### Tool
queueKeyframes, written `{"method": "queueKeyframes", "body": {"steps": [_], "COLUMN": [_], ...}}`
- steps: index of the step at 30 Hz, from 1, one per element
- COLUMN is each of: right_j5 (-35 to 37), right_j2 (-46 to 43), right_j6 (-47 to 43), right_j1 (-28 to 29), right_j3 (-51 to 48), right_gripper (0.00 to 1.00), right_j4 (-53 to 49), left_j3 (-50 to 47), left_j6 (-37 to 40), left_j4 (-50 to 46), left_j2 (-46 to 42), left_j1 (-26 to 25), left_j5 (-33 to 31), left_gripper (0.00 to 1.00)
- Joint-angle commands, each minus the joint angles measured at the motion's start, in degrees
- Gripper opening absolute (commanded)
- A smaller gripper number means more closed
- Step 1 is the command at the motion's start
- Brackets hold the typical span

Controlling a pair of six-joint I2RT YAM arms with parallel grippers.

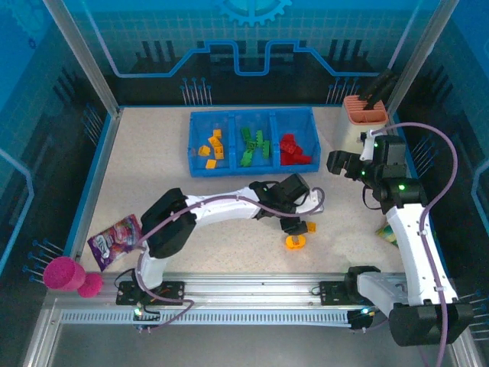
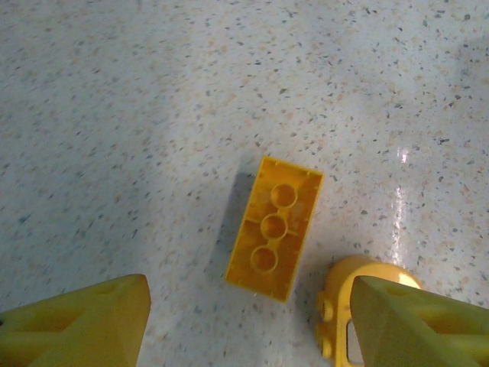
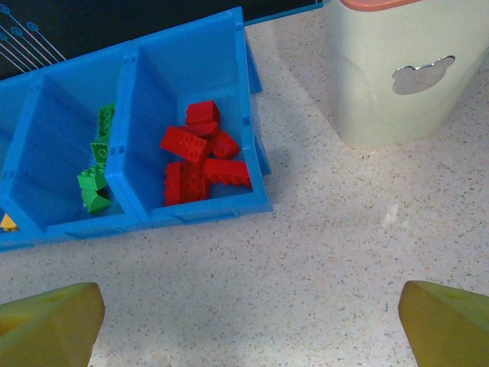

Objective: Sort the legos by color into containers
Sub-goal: Pick up the lego from the middle-left of the table.

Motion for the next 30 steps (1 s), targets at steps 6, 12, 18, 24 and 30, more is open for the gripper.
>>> {"method": "queueKeyframes", "body": {"steps": [6, 12, 18, 24, 30], "right_j5": [-0.5, -0.9, -1.3, -1.2, -1.4], "right_j2": [-1.6, -0.9, 0.3, 1.1, 2.3], "right_j6": [-0.1, -0.9, -1.2, -1.4, -1.5], "right_j1": [-1.1, -1.2, -1.3, -1.3, -1.4], "right_j3": [-1.2, -1.2, -1.4, -1.6, -1.5], "right_gripper": [1.00, 1.00, 1.00, 1.00, 1.00], "right_j4": [-0.6, -0.6, 0.0, 0.5, 0.9], "left_j3": [3.4, 6.9, 11.1, 12.8, 12.9], "left_j6": [5.3, 5.6, 6.1, 5.7, 4.8], "left_j4": [5.3, 3.6, 0.7, -2.0, -3.5], "left_j2": [5.5, 10.0, 14.3, 16.5, 17.2], "left_j1": [-2.2, -2.6, -2.8, -2.8, -2.7], "left_j5": [0.7, -0.8, -3.8, -5.5, -5.8], "left_gripper": [0.72, 0.73, 0.73, 0.65, 0.39]}}
